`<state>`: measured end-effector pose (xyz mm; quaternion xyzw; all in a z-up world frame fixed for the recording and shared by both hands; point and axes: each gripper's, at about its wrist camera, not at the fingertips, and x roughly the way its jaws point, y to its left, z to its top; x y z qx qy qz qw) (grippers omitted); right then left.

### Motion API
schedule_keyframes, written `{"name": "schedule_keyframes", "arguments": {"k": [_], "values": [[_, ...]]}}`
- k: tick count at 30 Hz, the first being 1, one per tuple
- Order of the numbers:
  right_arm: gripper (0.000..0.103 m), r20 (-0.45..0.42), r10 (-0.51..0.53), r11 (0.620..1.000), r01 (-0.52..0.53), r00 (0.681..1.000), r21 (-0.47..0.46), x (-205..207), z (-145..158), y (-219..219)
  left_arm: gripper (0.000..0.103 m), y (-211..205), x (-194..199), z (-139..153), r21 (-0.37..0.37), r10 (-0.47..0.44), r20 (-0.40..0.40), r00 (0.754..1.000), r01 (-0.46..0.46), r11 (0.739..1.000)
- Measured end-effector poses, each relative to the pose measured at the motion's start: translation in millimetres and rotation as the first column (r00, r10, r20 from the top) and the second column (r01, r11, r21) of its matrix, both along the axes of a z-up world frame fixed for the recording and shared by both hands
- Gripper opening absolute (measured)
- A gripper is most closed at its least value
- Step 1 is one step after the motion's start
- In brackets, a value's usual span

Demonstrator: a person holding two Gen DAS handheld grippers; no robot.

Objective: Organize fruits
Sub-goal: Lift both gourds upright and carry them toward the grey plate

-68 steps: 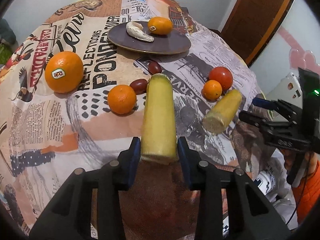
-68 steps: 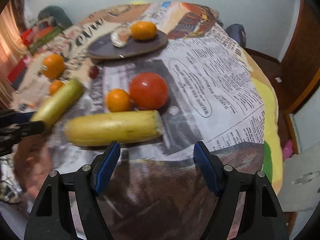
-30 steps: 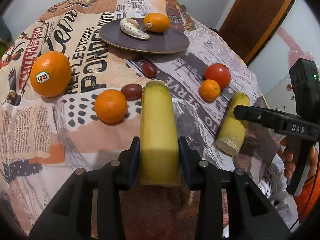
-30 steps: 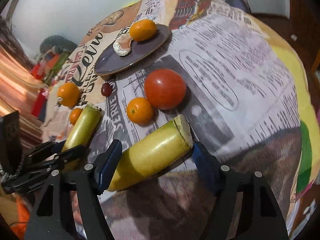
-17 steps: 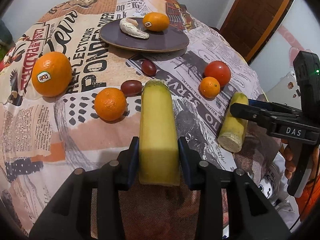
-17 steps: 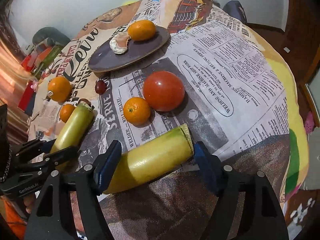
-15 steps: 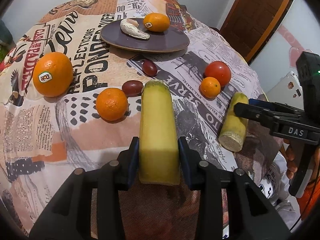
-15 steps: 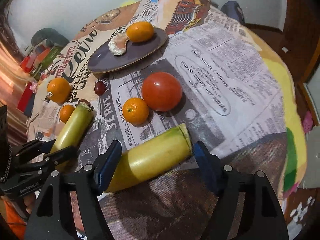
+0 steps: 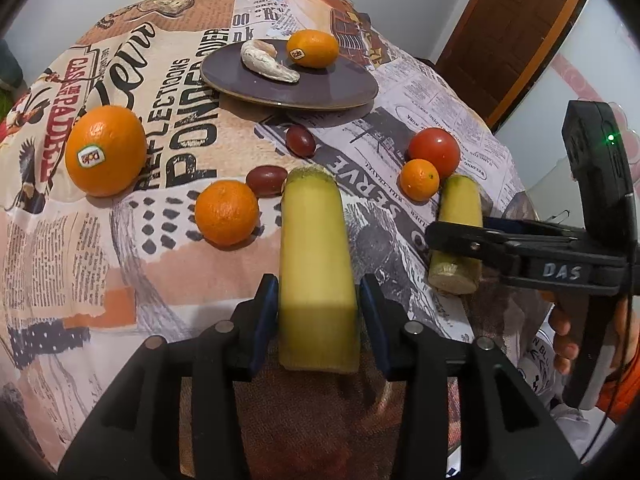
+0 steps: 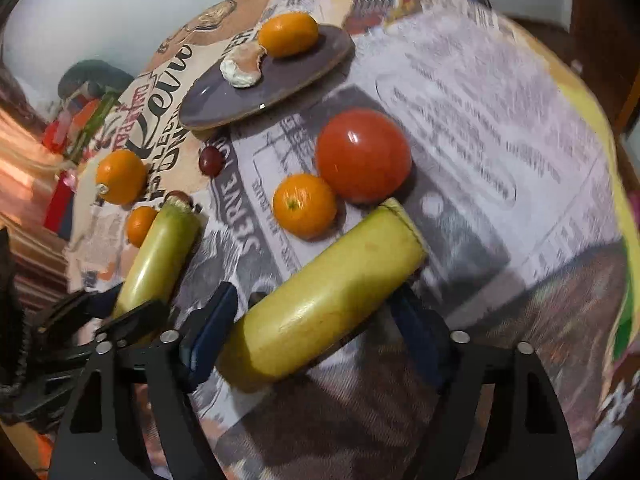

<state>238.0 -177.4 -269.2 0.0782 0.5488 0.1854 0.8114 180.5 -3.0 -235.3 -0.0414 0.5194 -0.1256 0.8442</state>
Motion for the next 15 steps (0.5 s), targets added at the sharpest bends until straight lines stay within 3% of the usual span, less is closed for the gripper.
{"name": "schedule_keyframes", "arguments": {"k": [6, 11, 15], "values": [[0.057, 0.005, 0.069, 0.997, -0.069, 0.998, 0.014, -3.7, 4.2, -9.9, 0.042, -7.7, 14.4, -0.5, 0.031, -0.013, 0.001, 1.0, 0.013, 0.999], [0.046, 0.043, 0.173, 0.979, -0.167, 0.984, -0.12, -14.0, 14.5, -21.0, 0.042, -12.3, 26.6, -5.8, 0.051, -0.013, -0.016, 1.0, 0.014, 0.999], [0.044, 0.029, 0.172, 0.979, -0.168, 0.985, -0.111, -9.1, 13.1, -31.8, 0.037, -14.1, 32.6, -9.0, 0.067, -0.002, -0.016, 1.0, 0.003, 0.998]]}}
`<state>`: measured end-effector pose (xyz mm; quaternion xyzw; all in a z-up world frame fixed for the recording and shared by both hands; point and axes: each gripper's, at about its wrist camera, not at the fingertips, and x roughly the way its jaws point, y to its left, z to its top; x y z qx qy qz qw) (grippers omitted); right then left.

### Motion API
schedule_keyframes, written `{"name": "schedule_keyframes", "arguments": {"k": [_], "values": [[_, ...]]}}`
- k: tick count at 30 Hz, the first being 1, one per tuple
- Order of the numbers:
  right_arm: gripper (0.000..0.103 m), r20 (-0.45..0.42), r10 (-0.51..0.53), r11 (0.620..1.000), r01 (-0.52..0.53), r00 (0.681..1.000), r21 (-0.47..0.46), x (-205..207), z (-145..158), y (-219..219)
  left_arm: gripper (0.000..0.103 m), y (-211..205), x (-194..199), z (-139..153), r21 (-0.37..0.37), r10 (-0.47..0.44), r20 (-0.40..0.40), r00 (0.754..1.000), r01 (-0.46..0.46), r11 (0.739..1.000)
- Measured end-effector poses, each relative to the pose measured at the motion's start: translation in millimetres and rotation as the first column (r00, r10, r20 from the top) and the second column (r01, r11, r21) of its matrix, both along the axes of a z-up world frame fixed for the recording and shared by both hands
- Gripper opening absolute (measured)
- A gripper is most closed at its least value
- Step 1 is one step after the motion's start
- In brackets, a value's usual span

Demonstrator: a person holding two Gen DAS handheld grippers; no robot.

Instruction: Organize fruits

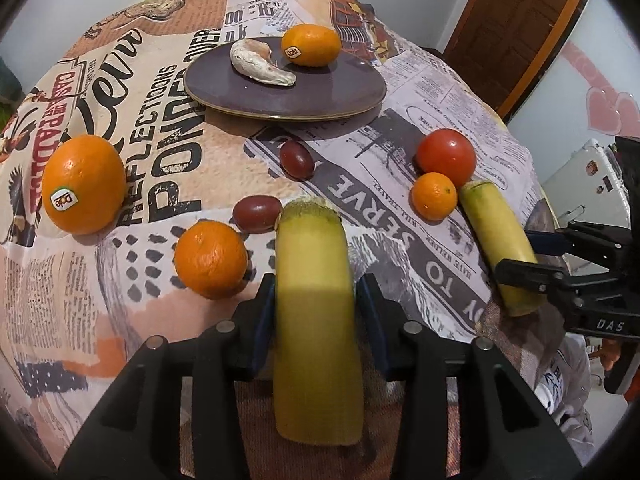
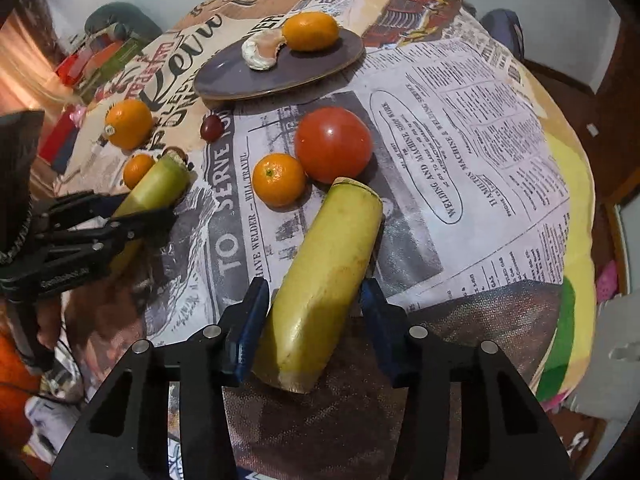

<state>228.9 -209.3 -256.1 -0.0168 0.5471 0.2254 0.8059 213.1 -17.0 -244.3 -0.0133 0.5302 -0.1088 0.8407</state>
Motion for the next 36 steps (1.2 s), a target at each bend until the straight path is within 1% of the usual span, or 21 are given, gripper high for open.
{"name": "schedule_keyframes", "arguments": {"k": [2, 4, 6, 8, 11, 13, 18, 22, 26, 30, 36], "values": [[0.044, 0.018, -0.015, 1.0, 0.015, 1.0, -0.006, 4.5, -0.9, 2.0, 0.037, 0.0, 0.3, 0.7, -0.001, 0.002, -0.002, 1.0, -0.002, 1.0], [0.044, 0.015, -0.036, 0.999, 0.036, 0.999, 0.004, 10.2, -4.8, 4.2, 0.037, 1.0, -0.3, 1.4, -0.006, 0.005, -0.002, 1.0, -0.005, 1.0], [0.041, 0.008, -0.052, 0.998, 0.052, 0.999, 0.022, 15.2, -10.4, 4.5, 0.037, 1.2, -3.3, 3.5, -0.004, 0.005, 0.002, 1.0, -0.005, 1.0], [0.04, 0.008, -0.063, 0.997, 0.062, 0.998, 0.048, 13.9, -9.5, 2.5, 0.037, 1.6, -8.2, 8.0, -0.003, 0.003, 0.015, 1.0, -0.003, 1.0], [0.038, 0.012, -0.079, 0.995, 0.078, 0.997, 0.06, 9.3, -5.3, -0.3, 0.037, 4.4, -15.2, 19.6, -0.013, 0.01, 0.045, 0.999, -0.009, 1.0], [0.036, 0.028, -0.077, 0.994, 0.074, 0.997, 0.08, 4.1, 2.3, -2.4, 0.037, 6.6, -18.8, 29.8, -0.021, 0.016, 0.071, 0.997, -0.015, 1.0], [0.035, 0.124, -0.063, 0.994, 0.051, 0.99, 0.092, -8.0, 31.7, -1.2, 0.037, 10.9, -26.2, 58.7, -0.031, 0.026, 0.142, 0.99, -0.021, 0.999], [0.035, 0.199, -0.063, 0.991, 0.037, 0.978, 0.129, -9.3, 60.8, 1.9, 0.037, 14.2, -29.0, 86.9, -0.054, 0.042, 0.215, 0.976, -0.031, 0.998], [0.035, 0.266, -0.053, 0.989, 0.013, 0.962, 0.151, -7.8, 84.1, 9.8, 0.037, 18.9, -27.2, 106.6, -0.065, 0.067, 0.263, 0.963, -0.052, 0.997], [0.035, 0.315, -0.039, 0.989, -0.008, 0.948, 0.148, 0.6, 98.8, 21.7, 0.037, 24.3, -22.2, 120.7, -0.076, 0.089, 0.293, 0.952, -0.069, 0.995], [0.035, 0.346, -0.025, 0.989, -0.028, 0.938, 0.146, 14.1, 108.5, 30.6, 0.037, 28.7, -12.5, 132.4, -0.062, 0.099, 0.326, 0.94, -0.083, 0.995]]}}
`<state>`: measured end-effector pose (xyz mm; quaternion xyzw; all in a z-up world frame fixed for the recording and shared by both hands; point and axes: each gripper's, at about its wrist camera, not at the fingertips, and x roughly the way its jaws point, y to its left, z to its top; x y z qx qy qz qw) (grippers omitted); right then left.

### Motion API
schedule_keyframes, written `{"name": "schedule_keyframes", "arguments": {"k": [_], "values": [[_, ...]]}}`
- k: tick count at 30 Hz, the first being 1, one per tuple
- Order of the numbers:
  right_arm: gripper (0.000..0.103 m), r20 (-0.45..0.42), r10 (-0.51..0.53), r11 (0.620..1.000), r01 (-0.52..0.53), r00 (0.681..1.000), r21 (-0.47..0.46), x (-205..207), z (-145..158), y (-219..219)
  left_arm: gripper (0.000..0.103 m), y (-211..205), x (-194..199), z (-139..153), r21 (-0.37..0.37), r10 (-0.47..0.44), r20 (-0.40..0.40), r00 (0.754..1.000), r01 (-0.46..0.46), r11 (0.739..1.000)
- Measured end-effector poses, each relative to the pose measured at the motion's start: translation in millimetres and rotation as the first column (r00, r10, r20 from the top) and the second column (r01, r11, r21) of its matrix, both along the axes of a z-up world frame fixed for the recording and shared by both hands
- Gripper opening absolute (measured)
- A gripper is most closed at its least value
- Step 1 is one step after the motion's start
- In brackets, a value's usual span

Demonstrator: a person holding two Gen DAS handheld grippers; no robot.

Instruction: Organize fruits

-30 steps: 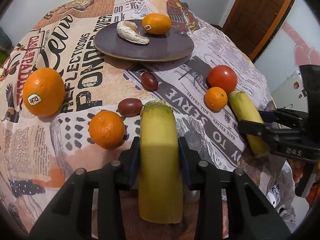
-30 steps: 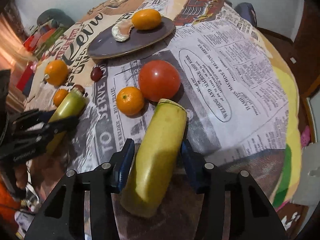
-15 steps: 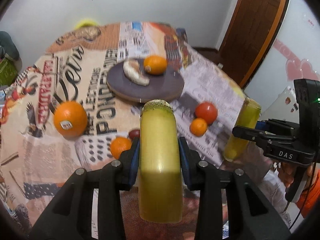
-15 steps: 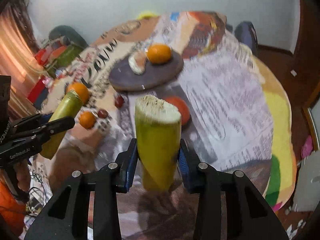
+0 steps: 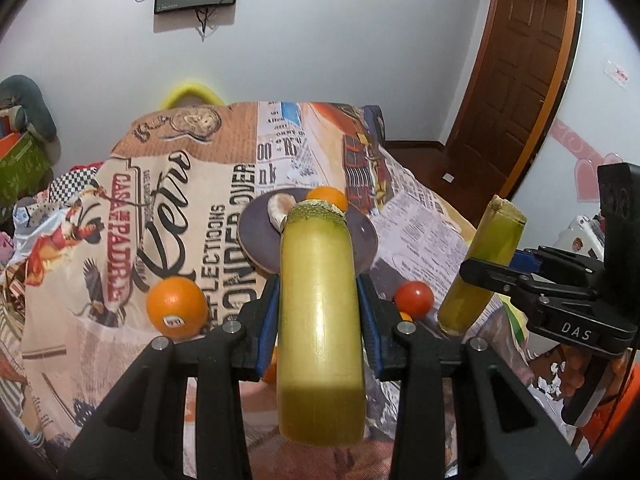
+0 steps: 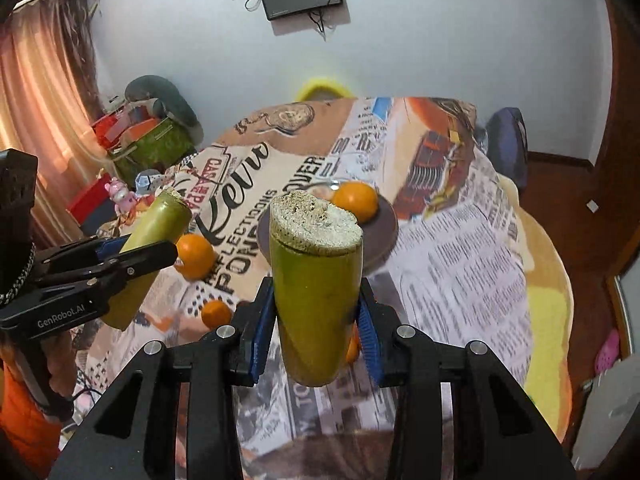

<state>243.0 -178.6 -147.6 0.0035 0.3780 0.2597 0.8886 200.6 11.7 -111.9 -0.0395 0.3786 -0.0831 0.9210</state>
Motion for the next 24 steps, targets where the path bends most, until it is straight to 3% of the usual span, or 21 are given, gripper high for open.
{"name": "schedule_keyframes", "arguments": {"k": [13, 24], "values": [[0.035, 0.047, 0.027, 0.999, -0.025, 0.999, -0.045, 39.3, 6.9, 25.8, 0.037, 14.8, 56.0, -2.2, -0.001, 0.042, 0.006, 0.999, -0.042, 0.999], [0.035, -0.002, 0.052, 0.995, -0.052, 0.999, -0.086, 88.0, -18.8, 46.9, 0.037, 29.7, 110.4, -27.5, 0.004, 0.064, -0.022, 0.998, -0.064, 0.998]]}}
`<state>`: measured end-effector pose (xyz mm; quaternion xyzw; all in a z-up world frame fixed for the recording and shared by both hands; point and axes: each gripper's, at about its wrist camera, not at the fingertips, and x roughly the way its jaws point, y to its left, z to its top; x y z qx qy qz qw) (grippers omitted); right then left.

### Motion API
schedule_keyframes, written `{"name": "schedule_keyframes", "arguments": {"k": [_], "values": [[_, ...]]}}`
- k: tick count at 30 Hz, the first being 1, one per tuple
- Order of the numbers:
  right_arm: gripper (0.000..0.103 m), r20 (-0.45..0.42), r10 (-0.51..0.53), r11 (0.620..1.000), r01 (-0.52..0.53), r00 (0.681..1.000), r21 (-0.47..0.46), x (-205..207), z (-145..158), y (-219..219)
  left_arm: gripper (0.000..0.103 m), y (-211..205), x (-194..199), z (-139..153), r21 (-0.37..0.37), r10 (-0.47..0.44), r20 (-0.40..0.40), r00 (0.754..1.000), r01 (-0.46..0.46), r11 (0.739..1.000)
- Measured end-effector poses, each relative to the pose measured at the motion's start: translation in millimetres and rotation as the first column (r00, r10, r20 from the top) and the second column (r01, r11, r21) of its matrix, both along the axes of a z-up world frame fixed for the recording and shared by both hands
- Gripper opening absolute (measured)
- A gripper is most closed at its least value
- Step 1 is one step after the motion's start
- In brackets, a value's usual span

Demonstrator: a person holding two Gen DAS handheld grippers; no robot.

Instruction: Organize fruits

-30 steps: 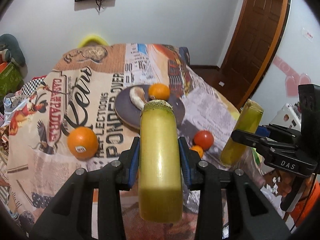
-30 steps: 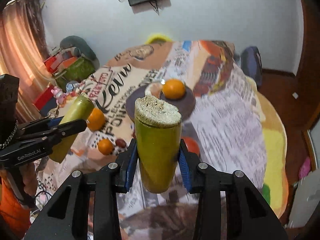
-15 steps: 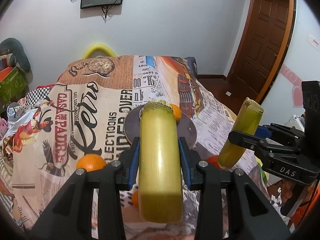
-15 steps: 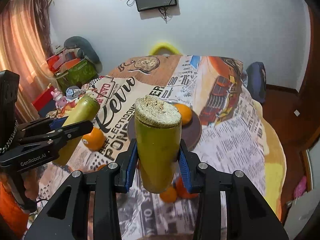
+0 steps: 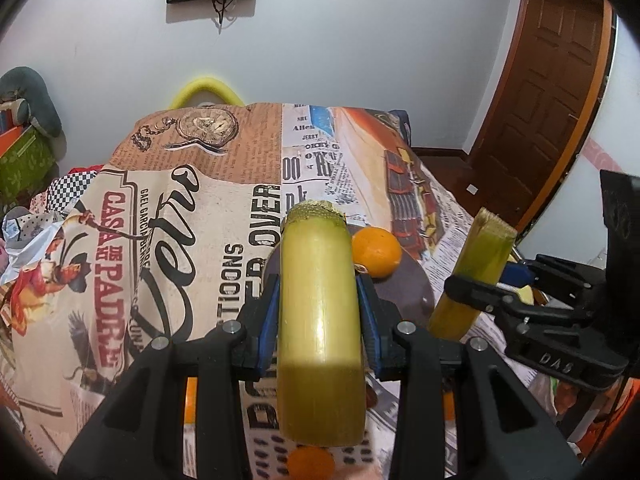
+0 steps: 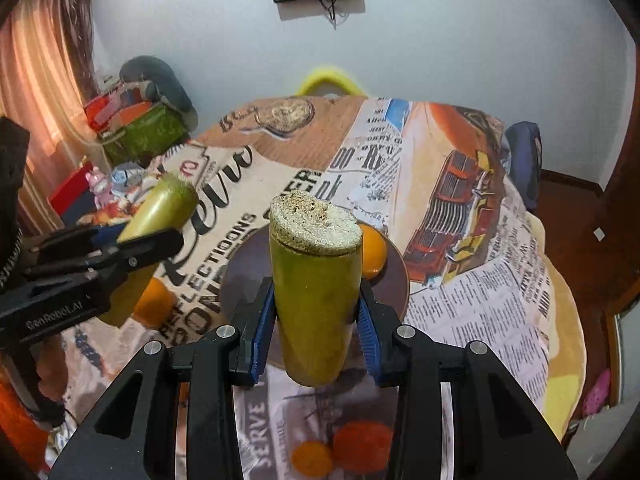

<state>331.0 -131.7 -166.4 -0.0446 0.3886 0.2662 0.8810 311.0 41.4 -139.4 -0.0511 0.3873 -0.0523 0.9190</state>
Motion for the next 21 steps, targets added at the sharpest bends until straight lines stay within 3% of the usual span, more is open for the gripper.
{"name": "schedule_keyframes", "arguments": {"k": [13, 21], "values": [[0.035, -0.074, 0.062, 0.996, -0.067, 0.995, -0.064, 41.0, -37.2, 23.3, 0.037, 8.1, 57.5, -46.5, -0.008, 0.019, -0.085, 0.996, -0.02, 1.0], [0.035, -0.082, 0.082, 0.993, -0.089, 0.993, -0.082, 57.2, -46.3, 36.9, 0.037, 3.6, 77.7, -68.0, 0.033, 0.014, -0.127, 0.992, -0.01, 0.999]]}}
